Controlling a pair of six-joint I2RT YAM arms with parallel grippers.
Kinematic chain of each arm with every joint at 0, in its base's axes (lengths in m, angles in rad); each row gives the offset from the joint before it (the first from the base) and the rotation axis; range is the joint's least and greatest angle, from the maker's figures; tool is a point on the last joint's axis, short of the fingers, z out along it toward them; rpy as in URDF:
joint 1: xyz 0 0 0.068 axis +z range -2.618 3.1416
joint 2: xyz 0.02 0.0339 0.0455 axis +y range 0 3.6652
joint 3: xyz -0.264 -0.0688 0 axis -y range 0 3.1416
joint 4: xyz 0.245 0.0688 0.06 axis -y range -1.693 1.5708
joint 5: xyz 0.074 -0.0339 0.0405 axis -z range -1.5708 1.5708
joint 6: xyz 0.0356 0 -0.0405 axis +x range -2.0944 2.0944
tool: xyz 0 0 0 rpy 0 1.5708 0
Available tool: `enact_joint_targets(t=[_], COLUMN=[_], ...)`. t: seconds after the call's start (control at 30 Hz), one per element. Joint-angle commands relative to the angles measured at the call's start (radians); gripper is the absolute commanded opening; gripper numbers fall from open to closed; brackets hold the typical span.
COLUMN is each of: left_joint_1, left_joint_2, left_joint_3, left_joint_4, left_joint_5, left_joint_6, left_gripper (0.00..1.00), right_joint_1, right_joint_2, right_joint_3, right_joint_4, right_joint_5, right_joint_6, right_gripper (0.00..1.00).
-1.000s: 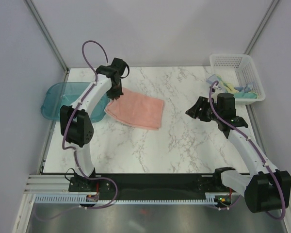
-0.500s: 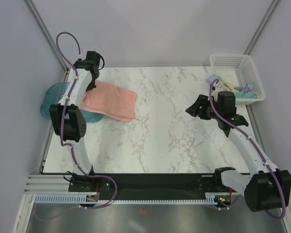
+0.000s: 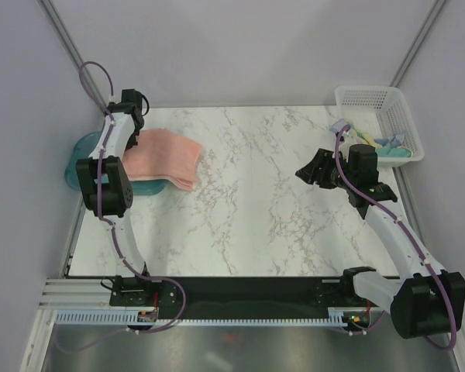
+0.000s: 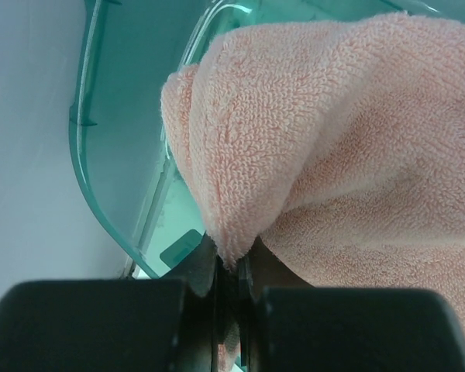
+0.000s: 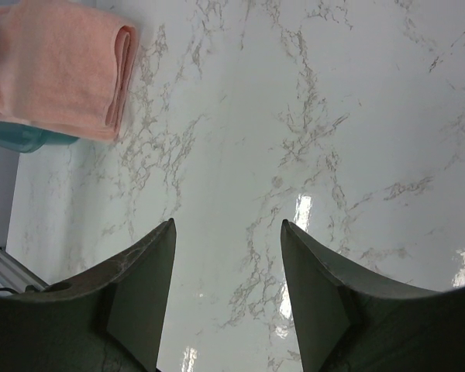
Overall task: Fold and stack the towels
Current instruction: Neatly place the folded towel into the bin
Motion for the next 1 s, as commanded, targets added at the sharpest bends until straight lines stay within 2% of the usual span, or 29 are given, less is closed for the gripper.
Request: enact_joint_targets(t=[0.0,0.17,0.3,0.53,0.73,0.83,0.87,0.97], left_joint_1=[0.037,0.103,0.151,0.158,0.166,0.166,0.165,0.169], left_joint_2=[-0.006,0.005,0.037,0.137,0.198,0.192,0.193,0.192], left_joint_3=[0.021,0.003,0.024,0.083,0.23,0.265,0.271,0.262], left_joint_4=[0.05,0.065,0.073,0.06,0.042,0.043,0.045,0.043], left_joint_5=[-0.079,-0.082,-0.028,-0.036,-0.064,-0.094,-0.126,-0.139], left_joint_6=[0.053,0.037,0.032,0.046,0.04,0.038,0.038,0.034], left_gripper=[0.02,0.02,0.02,0.02,0.06,0.15,0.25,0.41], right_joint_1=[-0.002,-0.003,0.0,0.001,0.001,0.001,0.0,0.001], right_joint_2=[0.001,-0.001,-0.001,-0.001,0.013,0.021,0.022,0.026], right_joint_3=[0.007,0.015,0.015,-0.001,0.007,0.007,0.009,0.018], right_joint_4=[0.044,0.039,0.033,0.033,0.034,0.031,0.031,0.028], right_joint_5=[-0.019,-0.009,0.001,0.017,0.014,0.021,0.023,0.031], right_joint_6=[-0.01,-0.009,-0.018,-0.02,-0.02,-0.02,-0.02,-0.021], right_gripper=[0.64,0.64,0.65,0.64,0.65,0.65,0.65,0.65])
